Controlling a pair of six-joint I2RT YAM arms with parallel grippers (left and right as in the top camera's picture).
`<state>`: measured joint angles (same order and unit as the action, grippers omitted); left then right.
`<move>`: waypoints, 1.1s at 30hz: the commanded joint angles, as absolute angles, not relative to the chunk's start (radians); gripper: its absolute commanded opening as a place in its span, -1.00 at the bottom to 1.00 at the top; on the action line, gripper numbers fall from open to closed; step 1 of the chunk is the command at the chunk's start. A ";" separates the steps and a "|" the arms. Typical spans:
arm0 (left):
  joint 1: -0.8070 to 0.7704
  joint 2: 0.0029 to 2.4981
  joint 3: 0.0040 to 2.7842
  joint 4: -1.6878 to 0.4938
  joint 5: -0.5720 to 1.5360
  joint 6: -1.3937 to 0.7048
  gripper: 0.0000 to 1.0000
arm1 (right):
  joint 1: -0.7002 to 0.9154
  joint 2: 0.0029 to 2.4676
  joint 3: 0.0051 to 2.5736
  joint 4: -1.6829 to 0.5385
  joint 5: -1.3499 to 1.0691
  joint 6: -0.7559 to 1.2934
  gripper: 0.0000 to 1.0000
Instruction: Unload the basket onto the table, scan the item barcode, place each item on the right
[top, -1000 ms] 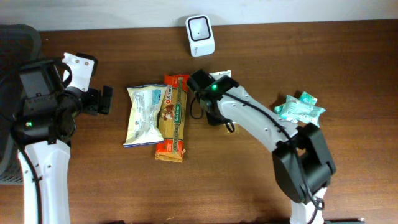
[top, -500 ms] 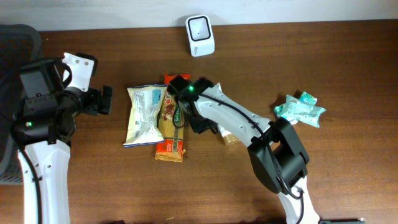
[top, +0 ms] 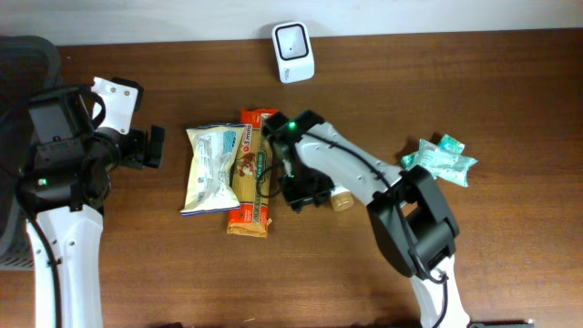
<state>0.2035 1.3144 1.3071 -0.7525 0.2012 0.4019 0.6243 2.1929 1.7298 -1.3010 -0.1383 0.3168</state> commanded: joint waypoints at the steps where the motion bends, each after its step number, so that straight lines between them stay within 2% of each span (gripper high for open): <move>1: 0.206 1.303 1.310 -0.751 0.201 0.418 0.98 | 0.528 2.185 1.717 -1.292 -0.134 0.329 -0.16; 4: 0.206 1.303 1.310 -0.751 0.201 0.417 0.98 | 0.427 2.185 1.717 -1.256 -0.051 0.328 -0.16; 11: 0.206 1.303 1.310 -0.751 0.201 0.418 0.99 | 0.267 2.185 1.718 -1.102 -0.048 0.062 -0.16; 18: 0.206 1.303 1.310 -0.751 0.201 0.418 0.98 | 0.227 2.148 1.872 -1.130 -0.366 0.031 -0.24; 22: 0.206 1.303 1.310 -0.751 0.201 0.417 0.98 | 0.280 2.147 1.934 -1.058 -0.383 0.192 -0.30; 26: 0.206 1.303 1.310 -0.751 0.201 0.417 0.98 | 0.358 2.213 1.906 -0.925 -0.265 0.381 -0.29; 30: 0.206 1.303 1.310 -0.751 0.201 0.418 0.99 | 0.406 2.293 1.906 -0.942 -0.266 0.402 -0.28; 33: 0.206 1.303 1.310 -0.751 0.201 0.418 0.98 | 0.419 2.301 1.905 -1.002 -0.264 0.401 -0.15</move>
